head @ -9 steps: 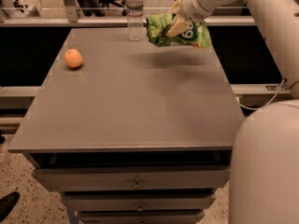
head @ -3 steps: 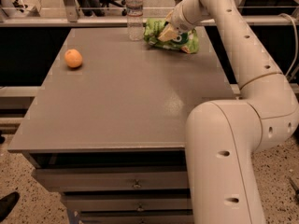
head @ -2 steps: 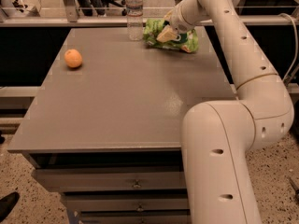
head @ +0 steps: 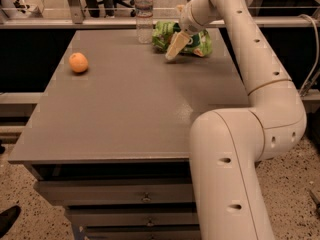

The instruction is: Move green rice chip bag near water bottle

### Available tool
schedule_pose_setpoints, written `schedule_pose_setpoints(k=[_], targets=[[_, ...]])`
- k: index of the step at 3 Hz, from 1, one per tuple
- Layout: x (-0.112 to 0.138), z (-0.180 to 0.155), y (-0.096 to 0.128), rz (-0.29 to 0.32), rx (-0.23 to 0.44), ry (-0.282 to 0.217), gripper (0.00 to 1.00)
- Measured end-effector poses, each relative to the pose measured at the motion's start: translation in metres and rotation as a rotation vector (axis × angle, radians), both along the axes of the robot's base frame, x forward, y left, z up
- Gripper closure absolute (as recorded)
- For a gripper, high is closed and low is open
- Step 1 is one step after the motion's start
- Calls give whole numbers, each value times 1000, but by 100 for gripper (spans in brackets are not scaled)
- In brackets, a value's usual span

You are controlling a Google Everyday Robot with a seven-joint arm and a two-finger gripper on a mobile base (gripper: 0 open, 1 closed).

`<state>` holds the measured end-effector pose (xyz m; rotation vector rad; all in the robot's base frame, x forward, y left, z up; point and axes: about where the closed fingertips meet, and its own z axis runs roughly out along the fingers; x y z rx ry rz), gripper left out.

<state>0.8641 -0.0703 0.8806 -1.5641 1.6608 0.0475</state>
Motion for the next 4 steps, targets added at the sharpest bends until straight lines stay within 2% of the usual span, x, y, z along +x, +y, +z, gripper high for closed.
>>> schedule_pose_setpoints(k=[1,2,3,4], targets=[[-10,26,-6,27,9,-36,0],[-41,66,-37,51,53,-62,0],[-89,96,-83,79,131,-66,0],[-145,104,-139,101,246,-72,0]])
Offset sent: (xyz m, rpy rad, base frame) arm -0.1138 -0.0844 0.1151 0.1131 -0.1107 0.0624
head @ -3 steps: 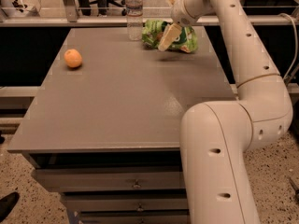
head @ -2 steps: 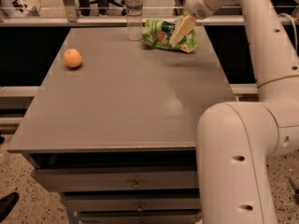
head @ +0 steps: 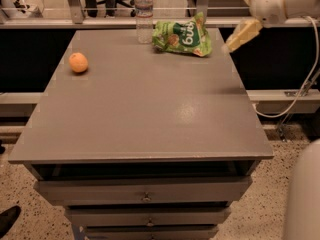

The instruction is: Move green rice chip bag near water bottle

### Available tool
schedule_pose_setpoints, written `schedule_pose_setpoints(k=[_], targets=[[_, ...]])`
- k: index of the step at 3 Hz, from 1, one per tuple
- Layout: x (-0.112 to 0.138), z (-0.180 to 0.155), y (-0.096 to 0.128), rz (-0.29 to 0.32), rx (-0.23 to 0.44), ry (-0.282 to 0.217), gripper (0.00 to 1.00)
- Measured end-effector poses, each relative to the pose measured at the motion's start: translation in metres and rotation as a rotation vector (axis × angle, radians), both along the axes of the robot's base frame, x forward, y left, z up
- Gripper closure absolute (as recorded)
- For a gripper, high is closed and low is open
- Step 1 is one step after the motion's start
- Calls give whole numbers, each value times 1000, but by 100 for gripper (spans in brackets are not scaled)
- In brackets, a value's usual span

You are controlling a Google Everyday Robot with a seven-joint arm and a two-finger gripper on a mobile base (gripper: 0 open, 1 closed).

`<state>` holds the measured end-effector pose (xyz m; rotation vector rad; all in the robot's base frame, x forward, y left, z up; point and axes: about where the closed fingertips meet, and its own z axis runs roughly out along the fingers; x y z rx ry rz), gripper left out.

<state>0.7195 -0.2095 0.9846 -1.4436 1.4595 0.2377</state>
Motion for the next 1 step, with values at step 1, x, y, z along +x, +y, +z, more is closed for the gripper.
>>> schedule_pose_setpoints(k=[1], targets=[[-25,-9,-45,-44,28,15,0]])
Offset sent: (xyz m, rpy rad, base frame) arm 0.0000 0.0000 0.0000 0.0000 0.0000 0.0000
